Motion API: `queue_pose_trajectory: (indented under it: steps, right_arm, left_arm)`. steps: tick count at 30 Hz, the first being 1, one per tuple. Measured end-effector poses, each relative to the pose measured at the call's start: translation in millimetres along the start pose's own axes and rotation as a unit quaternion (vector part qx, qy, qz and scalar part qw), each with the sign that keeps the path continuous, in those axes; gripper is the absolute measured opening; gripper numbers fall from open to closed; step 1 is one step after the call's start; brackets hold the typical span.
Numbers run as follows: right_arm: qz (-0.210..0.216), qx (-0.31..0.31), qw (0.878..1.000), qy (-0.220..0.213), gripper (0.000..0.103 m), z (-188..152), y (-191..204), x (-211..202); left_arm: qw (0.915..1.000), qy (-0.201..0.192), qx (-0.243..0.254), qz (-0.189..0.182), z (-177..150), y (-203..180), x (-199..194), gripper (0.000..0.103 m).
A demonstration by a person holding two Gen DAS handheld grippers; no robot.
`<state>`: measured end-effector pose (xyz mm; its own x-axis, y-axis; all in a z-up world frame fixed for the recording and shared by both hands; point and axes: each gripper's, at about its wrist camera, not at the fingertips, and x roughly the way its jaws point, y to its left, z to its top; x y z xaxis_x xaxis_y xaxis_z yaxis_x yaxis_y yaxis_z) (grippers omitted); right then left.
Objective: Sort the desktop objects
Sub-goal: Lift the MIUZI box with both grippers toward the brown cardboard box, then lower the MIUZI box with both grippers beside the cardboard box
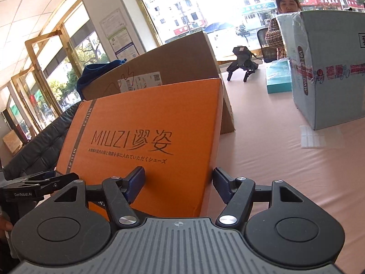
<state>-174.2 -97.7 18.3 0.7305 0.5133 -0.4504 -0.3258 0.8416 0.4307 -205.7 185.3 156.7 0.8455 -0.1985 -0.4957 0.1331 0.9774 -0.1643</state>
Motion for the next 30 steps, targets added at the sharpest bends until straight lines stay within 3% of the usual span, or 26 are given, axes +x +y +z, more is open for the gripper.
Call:
queue_pose_trajectory:
  steps: [8, 12, 18, 30]
  right_arm:
    - [0.021, 0.003, 0.999, 0.043, 0.064, 0, 32, 63]
    - [0.014, 0.009, 0.999, 0.05, 0.064, 0, 35, 83]
    - [0.0, 0.018, 0.998, 0.061, 0.064, -4, 35, 109]
    - [-0.005, 0.03, 0.999, 0.044, 0.065, -4, 38, 114]
  left_arm:
    - [0.9988, 0.016, -0.034, 0.033, 6, 44, 19, 0.103]
    - [0.9976, 0.034, -0.047, 0.038, 5, 54, 34, 0.103]
    - [0.9972, 0.028, -0.039, 0.058, 7, 59, 45, 0.103]
    - [0.9965, 0.025, -0.043, 0.068, 22, 65, 46, 0.103]
